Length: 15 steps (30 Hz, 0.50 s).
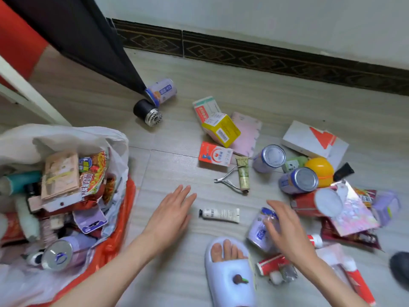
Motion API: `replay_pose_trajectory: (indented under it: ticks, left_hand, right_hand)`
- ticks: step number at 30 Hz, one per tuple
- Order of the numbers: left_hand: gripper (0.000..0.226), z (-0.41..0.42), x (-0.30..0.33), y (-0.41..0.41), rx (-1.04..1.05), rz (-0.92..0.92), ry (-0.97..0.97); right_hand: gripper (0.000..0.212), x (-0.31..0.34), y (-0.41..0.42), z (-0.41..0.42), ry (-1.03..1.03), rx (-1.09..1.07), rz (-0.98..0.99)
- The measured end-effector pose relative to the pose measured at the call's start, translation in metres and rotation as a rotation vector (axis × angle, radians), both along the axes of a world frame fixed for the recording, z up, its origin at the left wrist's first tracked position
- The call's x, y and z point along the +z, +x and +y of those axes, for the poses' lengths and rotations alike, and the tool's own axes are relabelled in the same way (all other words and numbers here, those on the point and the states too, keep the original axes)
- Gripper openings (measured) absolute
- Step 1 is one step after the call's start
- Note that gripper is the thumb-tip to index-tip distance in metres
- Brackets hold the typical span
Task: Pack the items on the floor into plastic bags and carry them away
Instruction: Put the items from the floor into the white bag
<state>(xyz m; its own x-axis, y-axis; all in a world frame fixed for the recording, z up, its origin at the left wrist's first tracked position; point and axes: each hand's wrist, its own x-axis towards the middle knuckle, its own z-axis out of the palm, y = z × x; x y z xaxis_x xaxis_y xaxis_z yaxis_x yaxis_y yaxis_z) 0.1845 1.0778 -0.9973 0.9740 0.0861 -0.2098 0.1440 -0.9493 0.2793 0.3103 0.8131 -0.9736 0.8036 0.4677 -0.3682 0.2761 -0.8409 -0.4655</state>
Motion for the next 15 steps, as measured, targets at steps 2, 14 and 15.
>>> replay_pose_trajectory:
  ticks: [2,14,15]
  left_hand:
    - [0.058,-0.020,-0.018,0.014,0.061,0.038,-0.141]
    - [0.027,-0.041,-0.043,0.032,0.031,0.104,-0.219]
    - [0.030,-0.041,-0.042,0.031,0.050,0.104,-0.253]
  right_hand:
    - [0.047,-0.007,-0.002,-0.022,-0.077,-0.012,0.047]
    - [0.050,-0.033,0.011,0.008,-0.263,-0.249,0.200]
    - [0.048,-0.033,0.013,0.014,-0.286,-0.261,0.231]
